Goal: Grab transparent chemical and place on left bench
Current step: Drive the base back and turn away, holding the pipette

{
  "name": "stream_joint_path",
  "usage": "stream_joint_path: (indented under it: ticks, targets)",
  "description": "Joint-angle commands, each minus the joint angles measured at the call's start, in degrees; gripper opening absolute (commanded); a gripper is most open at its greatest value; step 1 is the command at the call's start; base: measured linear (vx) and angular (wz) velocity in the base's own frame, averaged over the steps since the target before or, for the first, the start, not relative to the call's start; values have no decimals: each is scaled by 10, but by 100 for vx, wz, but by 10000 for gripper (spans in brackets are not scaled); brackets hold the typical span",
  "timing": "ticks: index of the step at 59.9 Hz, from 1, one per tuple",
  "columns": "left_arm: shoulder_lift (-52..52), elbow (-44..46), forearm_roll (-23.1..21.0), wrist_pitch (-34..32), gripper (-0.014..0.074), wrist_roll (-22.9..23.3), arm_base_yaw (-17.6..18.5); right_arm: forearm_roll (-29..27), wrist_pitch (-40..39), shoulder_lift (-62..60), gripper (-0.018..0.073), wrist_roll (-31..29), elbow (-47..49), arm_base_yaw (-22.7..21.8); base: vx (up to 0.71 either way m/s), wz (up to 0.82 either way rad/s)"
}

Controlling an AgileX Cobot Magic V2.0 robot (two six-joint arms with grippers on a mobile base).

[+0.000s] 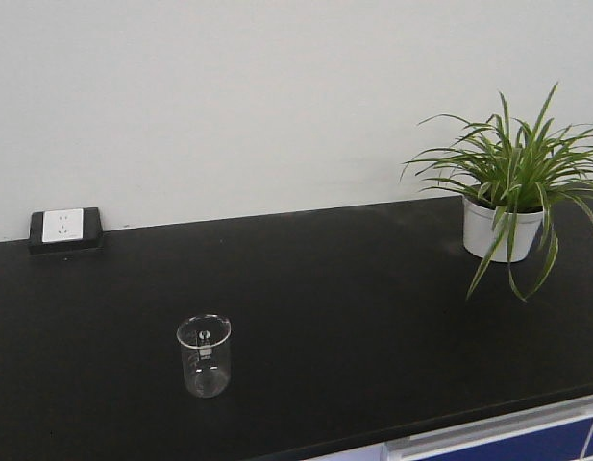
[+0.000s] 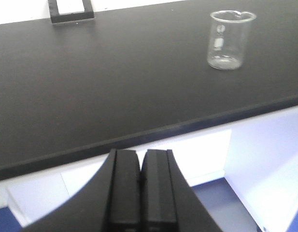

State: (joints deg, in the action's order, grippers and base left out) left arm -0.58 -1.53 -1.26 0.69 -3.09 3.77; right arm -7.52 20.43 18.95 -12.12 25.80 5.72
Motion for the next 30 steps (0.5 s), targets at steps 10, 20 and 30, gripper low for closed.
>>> stream_joint_path:
  ticks: [10, 20, 30]
  targets:
    - [-11, -9, 0, -45, -3, 4, 1, 1, -48, 4, -3, -2, 15, -2, -31, -1]
    - [-11, -9, 0, -45, -3, 4, 1, 1, -48, 4, -3, -2, 15, -2, -36, 8]
    - [-11, -9, 0, -45, -3, 4, 1, 1, -48, 4, -3, -2, 15, -2, -39, 11]
